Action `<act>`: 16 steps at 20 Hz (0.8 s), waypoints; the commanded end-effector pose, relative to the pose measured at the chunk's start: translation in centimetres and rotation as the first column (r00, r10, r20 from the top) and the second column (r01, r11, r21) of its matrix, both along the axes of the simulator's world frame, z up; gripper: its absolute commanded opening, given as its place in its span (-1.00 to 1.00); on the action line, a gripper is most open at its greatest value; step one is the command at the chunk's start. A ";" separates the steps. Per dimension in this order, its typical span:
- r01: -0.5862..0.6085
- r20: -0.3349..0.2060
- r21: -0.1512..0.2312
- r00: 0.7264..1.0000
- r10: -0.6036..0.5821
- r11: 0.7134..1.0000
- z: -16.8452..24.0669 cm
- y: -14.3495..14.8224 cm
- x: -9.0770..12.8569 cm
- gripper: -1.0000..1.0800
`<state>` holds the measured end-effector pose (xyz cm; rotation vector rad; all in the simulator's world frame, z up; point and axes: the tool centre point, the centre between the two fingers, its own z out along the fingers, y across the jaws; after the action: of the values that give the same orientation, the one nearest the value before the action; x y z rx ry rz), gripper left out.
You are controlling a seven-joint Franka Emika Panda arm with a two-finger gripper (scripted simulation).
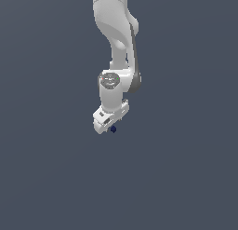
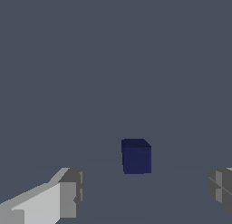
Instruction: Pick up the object and move it to a goal position.
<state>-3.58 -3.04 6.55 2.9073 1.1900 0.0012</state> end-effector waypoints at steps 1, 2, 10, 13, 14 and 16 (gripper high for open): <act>-0.015 -0.001 0.000 1.000 0.015 1.000 -0.2 -0.1 -0.1 0.92; -0.017 -0.001 0.000 1.000 0.017 1.000 -0.2 -0.1 -0.1 0.92; -0.014 -0.001 0.000 1.000 0.014 1.000 -1.4 -0.1 -0.2 0.92; -0.016 -0.001 0.000 1.000 0.016 1.000 -2.8 0.0 -0.2 0.92; -0.016 -0.001 0.000 1.000 0.016 1.000 -3.4 -0.1 -0.2 0.92; -0.017 -0.001 0.000 1.000 0.017 1.000 -4.2 -0.1 -0.3 0.92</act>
<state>-3.83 -3.09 3.01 2.8979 1.2138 -0.0006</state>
